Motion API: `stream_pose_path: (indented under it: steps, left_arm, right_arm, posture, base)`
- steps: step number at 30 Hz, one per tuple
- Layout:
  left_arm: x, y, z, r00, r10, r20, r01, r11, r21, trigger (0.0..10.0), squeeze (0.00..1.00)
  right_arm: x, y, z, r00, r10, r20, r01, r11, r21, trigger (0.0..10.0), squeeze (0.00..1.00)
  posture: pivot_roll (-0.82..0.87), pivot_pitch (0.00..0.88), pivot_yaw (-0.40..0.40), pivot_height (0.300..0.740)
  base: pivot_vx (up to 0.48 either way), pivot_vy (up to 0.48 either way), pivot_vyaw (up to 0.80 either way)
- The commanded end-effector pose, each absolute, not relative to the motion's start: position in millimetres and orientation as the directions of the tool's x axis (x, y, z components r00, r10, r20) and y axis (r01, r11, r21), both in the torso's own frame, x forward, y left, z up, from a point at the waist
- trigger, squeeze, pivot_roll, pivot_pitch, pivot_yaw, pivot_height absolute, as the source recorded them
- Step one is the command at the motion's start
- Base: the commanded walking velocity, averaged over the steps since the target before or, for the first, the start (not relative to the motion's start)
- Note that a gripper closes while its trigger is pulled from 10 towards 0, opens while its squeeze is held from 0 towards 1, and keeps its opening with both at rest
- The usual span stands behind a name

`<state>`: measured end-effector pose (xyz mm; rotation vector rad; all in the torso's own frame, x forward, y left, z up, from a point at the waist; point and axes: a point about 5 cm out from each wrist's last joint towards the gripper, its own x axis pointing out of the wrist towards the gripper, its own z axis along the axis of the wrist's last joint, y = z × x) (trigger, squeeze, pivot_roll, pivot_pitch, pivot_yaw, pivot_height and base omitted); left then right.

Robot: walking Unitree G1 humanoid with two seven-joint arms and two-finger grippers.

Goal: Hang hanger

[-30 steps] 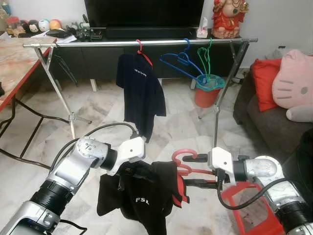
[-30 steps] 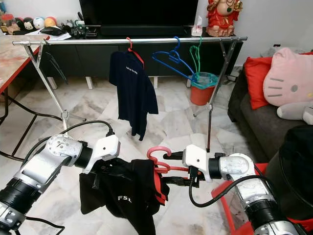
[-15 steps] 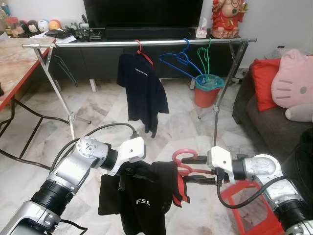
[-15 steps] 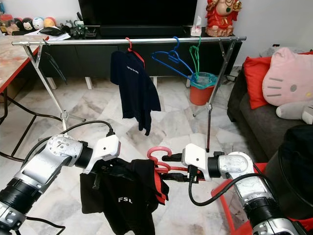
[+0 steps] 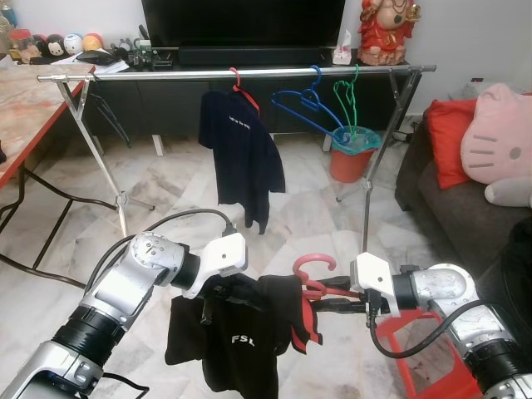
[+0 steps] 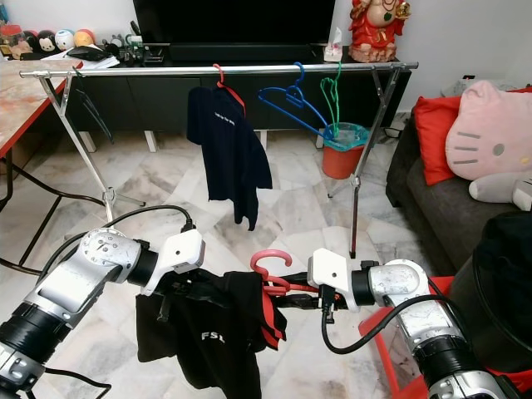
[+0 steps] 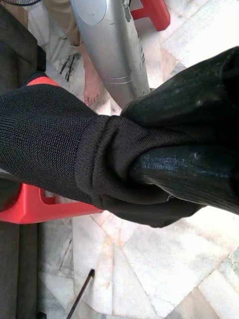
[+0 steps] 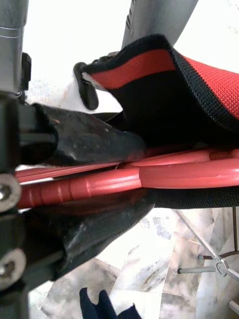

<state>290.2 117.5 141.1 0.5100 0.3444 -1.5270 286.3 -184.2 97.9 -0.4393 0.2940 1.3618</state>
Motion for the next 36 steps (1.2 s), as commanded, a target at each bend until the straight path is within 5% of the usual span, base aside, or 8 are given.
stream_pose_path:
  steps: [1, 14, 15, 17, 18, 20, 27, 36]
  left_arm:
    - [294.1, 112.2, 154.9, 0.033, -0.862, -0.507, 0.988, -0.050, 0.149, 10.0, 0.00]
    - [293.4, 111.1, 155.0, 0.010, -0.861, -0.509, 0.985, -0.079, 0.153, 10.0, 0.00]
    - [293.5, 110.8, 155.5, 0.007, -0.863, -0.506, 0.985, -0.082, 0.153, 10.0, 0.19]
    - [293.8, 110.6, 156.3, 0.004, -0.865, -0.502, 0.984, -0.085, 0.154, 10.0, 0.19]
    - [294.9, 110.5, 157.6, 0.004, -0.867, -0.498, 0.985, -0.082, 0.151, 8.7, 1.00]
    - [295.9, 110.7, 158.6, 0.005, -0.867, -0.498, 0.985, -0.082, 0.153, 8.2, 1.00]
    - [298.9, 111.1, 162.5, 0.016, -0.869, -0.495, 0.983, -0.077, 0.167, 10.0, 1.00]
    - [302.3, 112.4, 164.5, 0.045, -0.867, -0.496, 0.982, -0.054, 0.183, 10.0, 1.00]
  right_arm:
    - [284.2, -184.3, 95.8, 0.176, 0.876, -0.449, -0.984, 0.138, -0.117, 0.0, 0.00]
    - [282.7, -181.2, 93.8, 0.172, 0.883, -0.437, -0.985, 0.140, -0.105, 0.0, 0.00]
    - [282.6, -181.0, 93.6, 0.171, 0.883, -0.437, -0.985, 0.139, -0.105, 0.0, 0.00]
    - [282.5, -180.8, 93.5, 0.171, 0.883, -0.436, -0.985, 0.139, -0.104, 0.0, 0.00]
    - [282.2, -180.3, 93.2, 0.169, 0.884, -0.436, -0.985, 0.138, -0.102, 0.0, 0.00]
    - [281.2, -178.9, 92.5, 0.164, 0.886, -0.433, -0.986, 0.134, -0.099, 0.0, 0.00]
    - [279.7, -175.8, 89.8, 0.167, 0.891, -0.422, -0.986, 0.141, -0.093, 0.0, 0.00]
    - [281.9, -176.5, 89.1, 0.254, 0.889, -0.380, -0.967, 0.230, -0.109, 0.0, 0.00]
  posture:
    - [-0.11, 0.000, -0.050, 0.740]
    - [-0.11, 0.000, -0.046, 0.740]
    - [-0.11, 0.000, -0.046, 0.740]
    - [-0.11, 0.000, -0.046, 0.740]
    - [-0.11, 0.000, -0.046, 0.740]
    - [-0.11, 0.000, -0.045, 0.740]
    - [-0.10, 0.000, -0.042, 0.740]
    - [-0.10, 0.000, -0.042, 0.740]
  base:
    - [0.000, 0.000, 0.00]
    - [0.000, 0.000, 0.00]
    - [0.000, 0.000, 0.00]
    - [0.000, 0.000, 0.00]
    - [0.000, 0.000, 0.00]
    - [0.000, 0.000, 0.00]
    - [0.000, 0.000, 0.00]
    - [0.000, 0.000, 0.00]
